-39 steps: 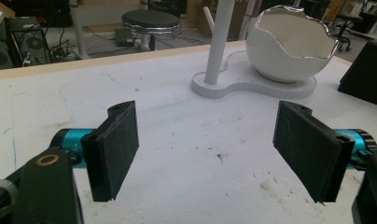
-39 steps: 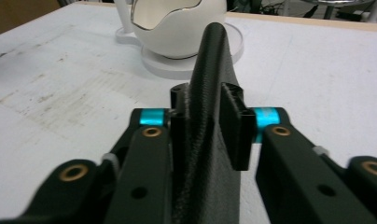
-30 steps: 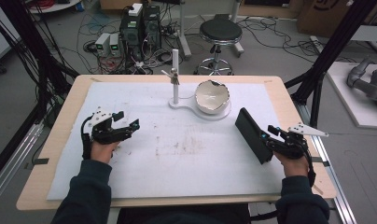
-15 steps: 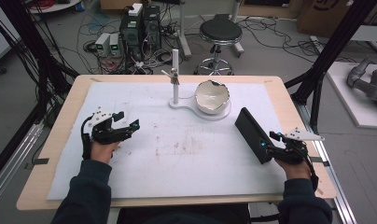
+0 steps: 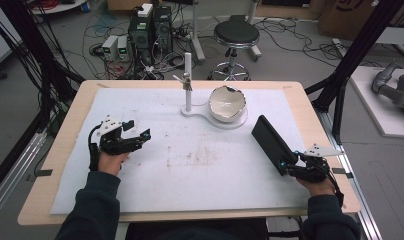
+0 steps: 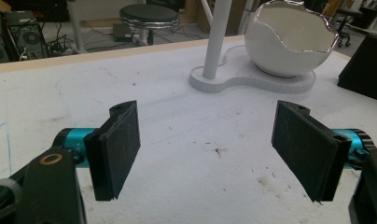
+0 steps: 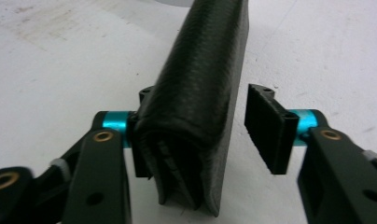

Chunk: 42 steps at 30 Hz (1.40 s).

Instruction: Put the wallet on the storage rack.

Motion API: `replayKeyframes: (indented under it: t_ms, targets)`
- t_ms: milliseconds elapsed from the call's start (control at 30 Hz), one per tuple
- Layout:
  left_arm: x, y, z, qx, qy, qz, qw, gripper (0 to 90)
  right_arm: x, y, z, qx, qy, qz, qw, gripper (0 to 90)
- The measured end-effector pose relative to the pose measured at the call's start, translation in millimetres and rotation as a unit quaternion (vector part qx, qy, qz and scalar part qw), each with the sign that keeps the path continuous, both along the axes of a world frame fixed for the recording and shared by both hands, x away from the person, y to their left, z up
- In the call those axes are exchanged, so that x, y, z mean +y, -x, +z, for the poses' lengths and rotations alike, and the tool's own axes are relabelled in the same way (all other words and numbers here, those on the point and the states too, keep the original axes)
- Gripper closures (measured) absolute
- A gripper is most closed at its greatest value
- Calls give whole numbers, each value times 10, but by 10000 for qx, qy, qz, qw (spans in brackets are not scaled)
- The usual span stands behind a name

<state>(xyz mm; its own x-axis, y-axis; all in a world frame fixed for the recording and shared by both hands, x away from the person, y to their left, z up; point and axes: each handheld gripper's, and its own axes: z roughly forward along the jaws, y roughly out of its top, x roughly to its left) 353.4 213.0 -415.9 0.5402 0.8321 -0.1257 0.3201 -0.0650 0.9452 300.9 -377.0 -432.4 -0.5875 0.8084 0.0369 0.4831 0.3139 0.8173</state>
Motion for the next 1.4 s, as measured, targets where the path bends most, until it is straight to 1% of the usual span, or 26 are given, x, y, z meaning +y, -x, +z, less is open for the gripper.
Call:
replayKeyframes:
  t_ms: [33,67,133,167,200,233,267,300,333,367,467,500,567,633,667,800,900,1000,1033,1100,1167,1200,1333,1367,1400]
  targets:
    - [-1,0,-4,8,1,-1,10000,237,-3,8,6,6,13,-5,10000,529]
    - [-1,-3,-8,19,-7,-10,10000,237,-9,14,11,26,6,8,10000,574]
    - [-6,-7,-15,42,1,-11,10000,238,-25,27,37,-41,12,16,10000,690]
    - [-5,-9,-16,41,-16,-23,10000,243,-60,55,116,-334,-195,-33,9992,734]
    - [-5,-11,-17,50,-6,-24,10000,243,-60,55,116,-334,-195,-33,9992,734]
    - [-4,-12,-19,59,-1,-4,10000,244,-82,58,162,-490,-387,-15,9981,735]
    - [-2,-13,-19,64,3,2,10000,244,-77,73,232,-668,-625,-52,9958,731]
    - [-1,-13,-20,67,13,1,10000,244,-77,73,232,-668,-625,-52,9958,731]
    - [0,-12,-17,65,3,-2,10000,244,-61,81,252,-764,-617,-88,9951,731]
    - [0,-9,-14,54,6,1,10000,244,-48,85,267,-850,-555,-122,9948,732]
    - [4,-2,-10,46,7,8,10000,246,-35,88,307,-938,-544,-123,9940,735]
    - [6,-1,-12,50,22,8,10000,245,-35,93,326,-987,-600,-144,9932,734]
    - [9,-1,-15,54,21,16,10000,245,-43,96,375,-1146,-762,-173,9903,733]
    - [9,-3,-17,67,18,14,10000,245,-44,98,434,-1235,-897,-217,9880,734]
    - [9,-4,-18,69,15,9,10000,246,-38,90,470,-1264,-898,-226,9877,736]
    - [10,-9,-23,74,0,13,10000,247,-10,57,535,-1314,-813,-189,9878,742]
    - [14,-5,-21,71,19,26,10000,246,3,28,595,-1375,-900,-169,9863,743]
    - [13,-3,-21,62,-7,19,10000,249,21,5,661,-1442,-785,-149,9863,745]
    - [12,-2,-20,59,-11,20,10000,250,28,-8,689,-1475,-710,-137,9864,745]
    - [10,1,-17,41,7,13,10000,254,50,-45,751,-1511,-673,-122,9861,745]
    - [18,5,-11,19,46,-18,10000,256,71,-89,829,-1596,-644,-52,9851,744]
    - [20,4,-11,8,65,-18,10000,256,85,-110,877,-1604,-653,-27,9849,744]
    - [26,2,-7,-29,72,-4,10000,256,165,-216,1124,-1738,-497,133,9834,744]
    - [24,3,-5,-43,68,-1,10000,256,192,-251,1188,-1795,-442,196,9826,744]
    - [21,6,-1,-56,73,-4,10000,256,226,-287,1251,-1796,-444,250,9824,744]
